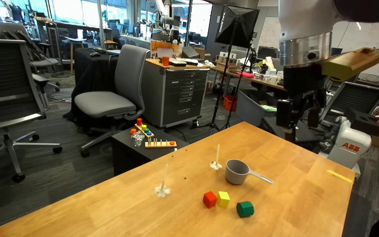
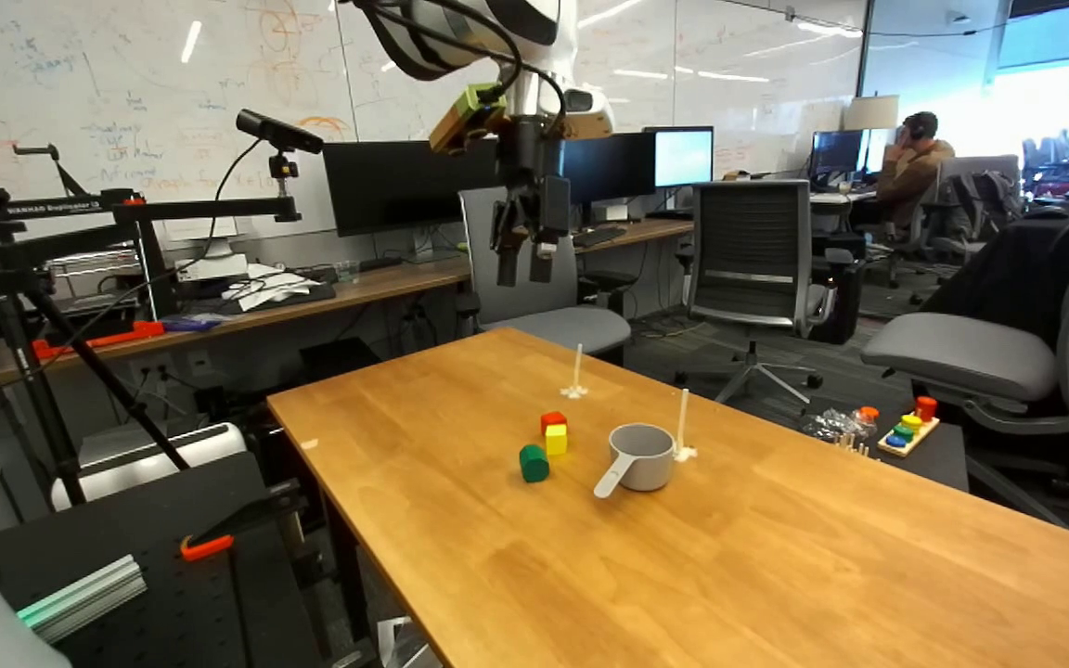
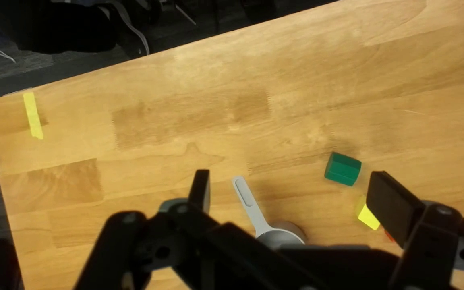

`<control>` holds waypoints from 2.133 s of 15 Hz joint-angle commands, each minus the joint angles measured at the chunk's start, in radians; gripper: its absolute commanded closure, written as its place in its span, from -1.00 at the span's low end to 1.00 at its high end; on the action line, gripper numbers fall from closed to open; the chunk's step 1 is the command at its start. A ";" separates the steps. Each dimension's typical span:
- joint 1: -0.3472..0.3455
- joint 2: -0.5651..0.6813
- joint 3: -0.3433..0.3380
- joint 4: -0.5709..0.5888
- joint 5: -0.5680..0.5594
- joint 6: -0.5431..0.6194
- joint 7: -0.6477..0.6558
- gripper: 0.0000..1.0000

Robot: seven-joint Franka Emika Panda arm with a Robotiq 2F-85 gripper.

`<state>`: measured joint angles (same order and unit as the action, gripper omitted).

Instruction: Put all the blocks in the cup

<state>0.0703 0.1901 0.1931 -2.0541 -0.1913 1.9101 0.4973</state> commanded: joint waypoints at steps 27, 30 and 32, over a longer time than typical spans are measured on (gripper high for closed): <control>0.319 0.608 -0.158 0.585 -0.035 -0.009 0.026 -1.00; 0.344 0.676 -0.185 0.666 -0.060 -0.039 0.030 -1.00; 0.349 0.725 -0.210 0.718 -0.085 -0.062 0.022 -1.00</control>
<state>0.3945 0.8233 0.0269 -1.4674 -0.2363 1.9175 0.5147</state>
